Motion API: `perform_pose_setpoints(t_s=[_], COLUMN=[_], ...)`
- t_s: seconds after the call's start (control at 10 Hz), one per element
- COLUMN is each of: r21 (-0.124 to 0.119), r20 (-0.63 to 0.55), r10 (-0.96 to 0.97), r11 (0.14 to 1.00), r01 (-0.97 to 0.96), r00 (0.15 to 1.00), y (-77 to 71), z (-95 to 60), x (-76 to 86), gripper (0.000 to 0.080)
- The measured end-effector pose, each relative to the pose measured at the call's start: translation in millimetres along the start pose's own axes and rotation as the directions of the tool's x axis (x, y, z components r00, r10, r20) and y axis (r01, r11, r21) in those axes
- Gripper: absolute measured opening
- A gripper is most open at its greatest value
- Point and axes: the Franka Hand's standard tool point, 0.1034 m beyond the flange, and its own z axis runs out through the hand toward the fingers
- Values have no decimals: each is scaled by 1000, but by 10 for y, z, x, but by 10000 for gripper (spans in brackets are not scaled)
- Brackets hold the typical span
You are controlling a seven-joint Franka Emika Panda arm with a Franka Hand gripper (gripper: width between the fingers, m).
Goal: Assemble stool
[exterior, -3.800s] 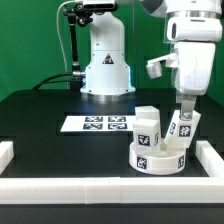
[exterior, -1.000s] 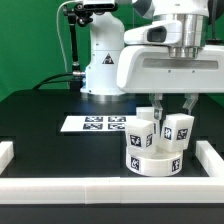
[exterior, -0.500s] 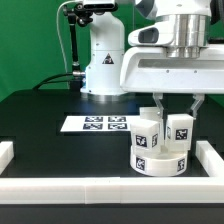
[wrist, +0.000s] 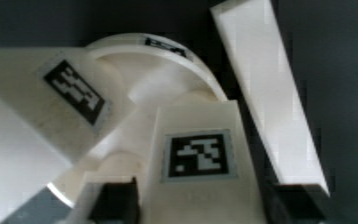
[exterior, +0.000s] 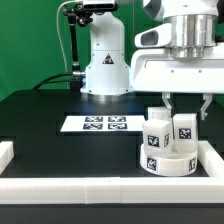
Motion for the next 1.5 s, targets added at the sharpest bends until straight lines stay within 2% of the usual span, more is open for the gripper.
perform_pose_setpoints(t_s=[0.3,0.7,0.9,1.1,1.3,1.5], r21=[18,26,25,23,9,-3], r20=[22,43,74,100,128,140], r10=[273,552,710,778,879,926], r11=[962,833,701,622,462,355], r01=[-273,-553,-713,-783,-887,-935], r00=[962,833,700,621,459,351], y=[-78,-136,-130,-119,-96,-91], z=[0,-4,-3,-2,-3,-3], x=[-72,-108,-107,-103,-84,-81], gripper=[338,338,338,338,338,338])
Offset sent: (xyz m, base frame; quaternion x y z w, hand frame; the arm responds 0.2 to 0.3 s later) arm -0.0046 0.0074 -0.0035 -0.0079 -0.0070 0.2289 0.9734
